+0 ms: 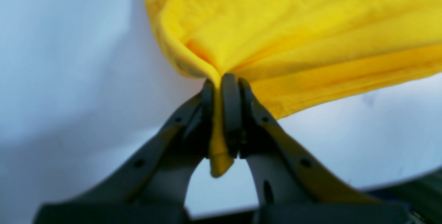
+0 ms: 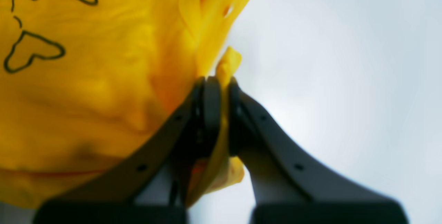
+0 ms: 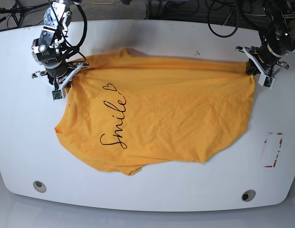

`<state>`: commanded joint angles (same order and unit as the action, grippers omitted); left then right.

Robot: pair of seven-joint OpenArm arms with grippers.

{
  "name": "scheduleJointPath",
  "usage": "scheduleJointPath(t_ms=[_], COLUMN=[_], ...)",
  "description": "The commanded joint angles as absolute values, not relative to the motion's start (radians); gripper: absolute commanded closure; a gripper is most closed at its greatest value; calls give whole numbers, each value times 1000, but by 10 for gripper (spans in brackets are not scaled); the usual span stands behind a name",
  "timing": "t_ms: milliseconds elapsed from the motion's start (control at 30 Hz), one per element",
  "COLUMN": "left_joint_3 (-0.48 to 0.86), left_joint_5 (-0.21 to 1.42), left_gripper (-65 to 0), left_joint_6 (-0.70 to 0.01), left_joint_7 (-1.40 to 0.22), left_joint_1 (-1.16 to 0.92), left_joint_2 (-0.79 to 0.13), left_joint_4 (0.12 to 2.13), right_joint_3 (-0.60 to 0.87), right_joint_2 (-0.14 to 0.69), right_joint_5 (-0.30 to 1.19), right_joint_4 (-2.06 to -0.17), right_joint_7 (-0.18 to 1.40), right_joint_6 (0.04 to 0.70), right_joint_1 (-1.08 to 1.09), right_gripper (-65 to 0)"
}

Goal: Fold the T-shirt properly
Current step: 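Lay the shirt flat on the table, pulling grippers apart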

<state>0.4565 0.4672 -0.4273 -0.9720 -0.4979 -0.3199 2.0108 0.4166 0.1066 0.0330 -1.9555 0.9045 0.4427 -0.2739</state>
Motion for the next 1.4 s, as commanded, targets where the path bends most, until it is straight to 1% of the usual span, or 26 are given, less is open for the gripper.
scheduleJointPath(t_ms=[100,233,533,633,700,767,800,833,867,933,967,1000,1067,1267,1400], left_joint_3=[456,460,516,532,535,533,533,533,533,533,533,533,533,529,529], left_joint_5=[467,466,464,464,463,463,463,463,463,463,464,464,466,466,467], left_gripper=[0,0,0,0,0,-4,-35,-58,-103,-181,-233,-264,-306,-331,-417], left_joint_6=[-427,-427,-427,-427,-427,-427,-427,-427,-427,-427,-427,-427,-427,-427,-427], left_joint_7=[-972,-972,-977,-978,-978,-978,-981,-987,-1000,-1020,-1029,-1032,-1033,-1035,-1035], left_joint_1=[-532,-549,-549,-549,-549,-549,-549,-549,-549,-549,-549,-549,-549,-549,-549], left_joint_2=[-320,-320,-317,-320,-320,-320,-321,-321,-321,-321,-320,-318,-315,-315,-317], left_joint_4=[2009,2009,2009,2008,2006,2003,1998,1997,1995,1995,1998,1998,2000,1998,2000], right_joint_3=[417,417,417,410,410,410,410,410,410,410,414,414,412,410,410], right_joint_2=[99,54,27,22,19,19,19,18,16,7,1,-2,-5,-7,-7], right_joint_5=[36,25,25,25,25,25,27,30,35,28,25,25,25,35,36], right_joint_4=[-1952,-1952,-1952,-1952,-1952,-1952,-1952,-1952,-1952,-1952,-1954,-1954,-1956,-1957,-1957], right_joint_7=[905,905,905,905,905,905,905,905,905,905,905,905,905,905,905], right_joint_6=[441,440,435,435,435,435,435,435,435,435,435,435,435,435,435], right_joint_1=[-303,-321,-341,-346,-349,-349,-351,-351,-351,-351,-348,-346,-344,-341,-308], right_gripper=[0,0,-3,-52,-122,-211,-279,-319,-366,-436,-469,-484,-491,-484,-485])
